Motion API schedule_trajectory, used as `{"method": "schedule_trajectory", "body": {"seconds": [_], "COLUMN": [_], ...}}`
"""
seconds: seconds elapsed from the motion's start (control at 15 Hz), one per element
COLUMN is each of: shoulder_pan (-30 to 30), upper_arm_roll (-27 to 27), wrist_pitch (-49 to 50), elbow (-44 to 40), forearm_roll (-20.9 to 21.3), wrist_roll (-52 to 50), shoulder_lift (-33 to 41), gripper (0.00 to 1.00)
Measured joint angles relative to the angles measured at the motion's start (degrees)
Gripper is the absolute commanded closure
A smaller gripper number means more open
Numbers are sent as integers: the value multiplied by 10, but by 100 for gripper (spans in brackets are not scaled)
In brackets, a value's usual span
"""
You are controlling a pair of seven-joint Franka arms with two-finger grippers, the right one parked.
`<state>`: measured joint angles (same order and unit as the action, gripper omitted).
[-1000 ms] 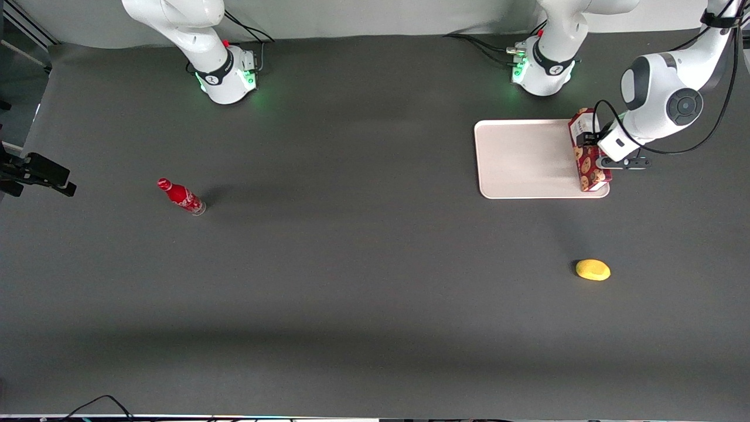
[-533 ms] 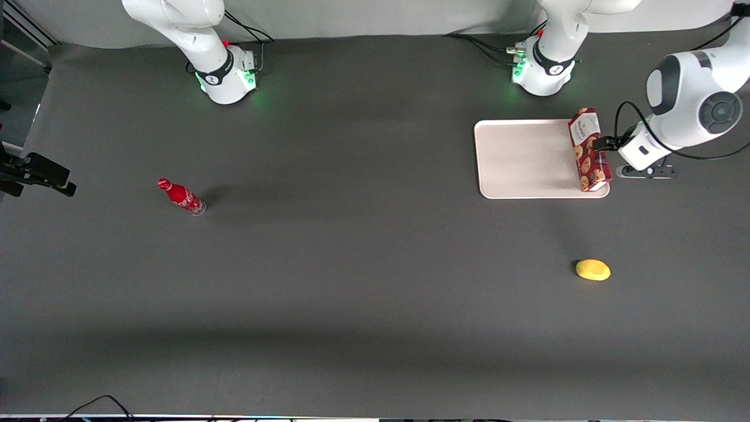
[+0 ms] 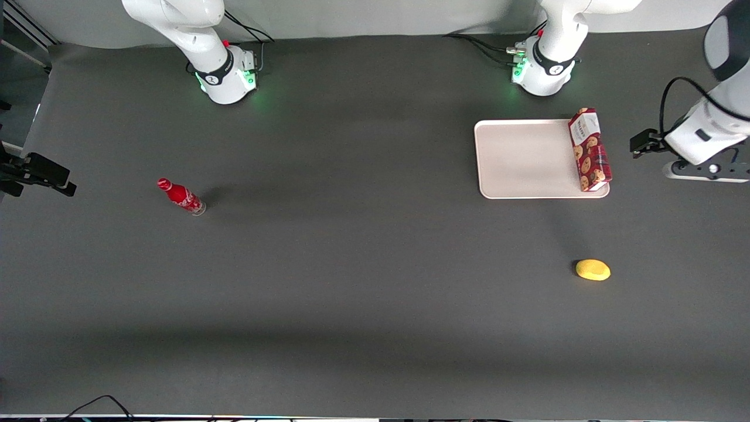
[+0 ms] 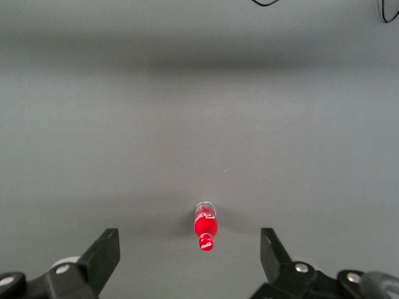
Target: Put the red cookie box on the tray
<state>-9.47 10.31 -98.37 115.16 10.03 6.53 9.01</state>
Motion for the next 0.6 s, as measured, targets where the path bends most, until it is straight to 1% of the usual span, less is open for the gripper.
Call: {"method": "schedule_trajectory", "body": {"seconds": [0.13, 0.27, 0.47, 0.53, 0.6], "shoulder_pan": [-1, -3, -2, 10, 42], "upper_arm_roll": [-32, -61, -68, -73, -97], "wrist_pitch": [43, 64, 60, 53, 48], "elbow": [-89, -158, -190, -192, -192], "forearm_roll": [-7, -7, -7, -7, -7], "wrist_roll": [0, -6, -8, -8, -7], "shoulder_lift": [-28, -59, -94, -104, -112], "gripper": [0, 0, 0, 0, 0]}}
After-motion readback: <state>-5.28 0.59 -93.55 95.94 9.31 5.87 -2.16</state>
